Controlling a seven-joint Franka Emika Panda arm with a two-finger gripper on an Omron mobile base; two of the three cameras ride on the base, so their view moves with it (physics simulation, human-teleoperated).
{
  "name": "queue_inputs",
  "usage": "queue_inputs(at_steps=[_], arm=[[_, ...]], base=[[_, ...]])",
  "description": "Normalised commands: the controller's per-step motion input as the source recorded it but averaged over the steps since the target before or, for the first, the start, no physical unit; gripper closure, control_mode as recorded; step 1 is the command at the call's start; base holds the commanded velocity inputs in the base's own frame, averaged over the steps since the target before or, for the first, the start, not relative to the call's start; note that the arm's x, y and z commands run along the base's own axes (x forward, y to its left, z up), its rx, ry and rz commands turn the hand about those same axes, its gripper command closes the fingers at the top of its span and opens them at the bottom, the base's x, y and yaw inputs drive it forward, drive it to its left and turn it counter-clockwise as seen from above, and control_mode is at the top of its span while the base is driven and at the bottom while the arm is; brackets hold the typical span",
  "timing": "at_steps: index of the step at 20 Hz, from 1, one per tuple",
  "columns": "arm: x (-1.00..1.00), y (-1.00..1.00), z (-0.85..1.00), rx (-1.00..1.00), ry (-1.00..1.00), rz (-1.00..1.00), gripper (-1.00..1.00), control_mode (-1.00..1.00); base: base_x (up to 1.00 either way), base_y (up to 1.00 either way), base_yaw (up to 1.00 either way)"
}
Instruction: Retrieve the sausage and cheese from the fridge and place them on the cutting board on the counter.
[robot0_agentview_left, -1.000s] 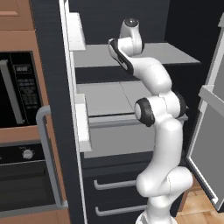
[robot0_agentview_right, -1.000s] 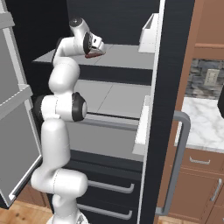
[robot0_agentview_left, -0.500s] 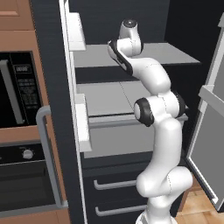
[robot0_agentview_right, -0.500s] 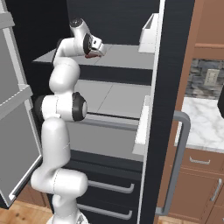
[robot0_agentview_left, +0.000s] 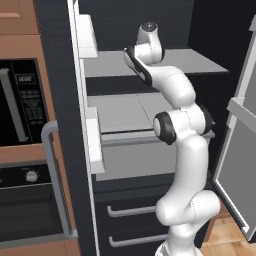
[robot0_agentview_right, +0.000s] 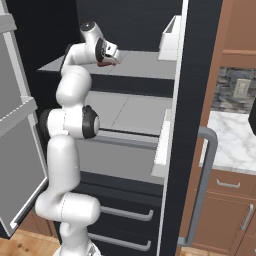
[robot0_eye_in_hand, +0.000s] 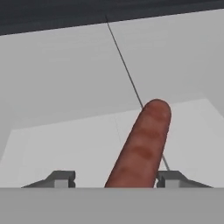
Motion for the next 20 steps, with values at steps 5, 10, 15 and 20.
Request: queue_inputs(at_steps=[5,10,15,20], arm=[[-0.40,-0.01,-0.55,0.01,0.03,0.00,1.00,-1.00],[-0.78,-0.04,-0.44,0.03,0.02,0.00,1.00,-1.00],[-0.99,-0.02,-0.03,0.05,0.00,0.00,1.00,-1.00],[-1.00,-0.11,0.00,0.06,0.00,0.00,1.00,-1.00]], base=[[0.00,0.00,0.00],[0.00,0.00,0.00],[0.00,0.00,0.00],[0.00,0.00,0.00]])
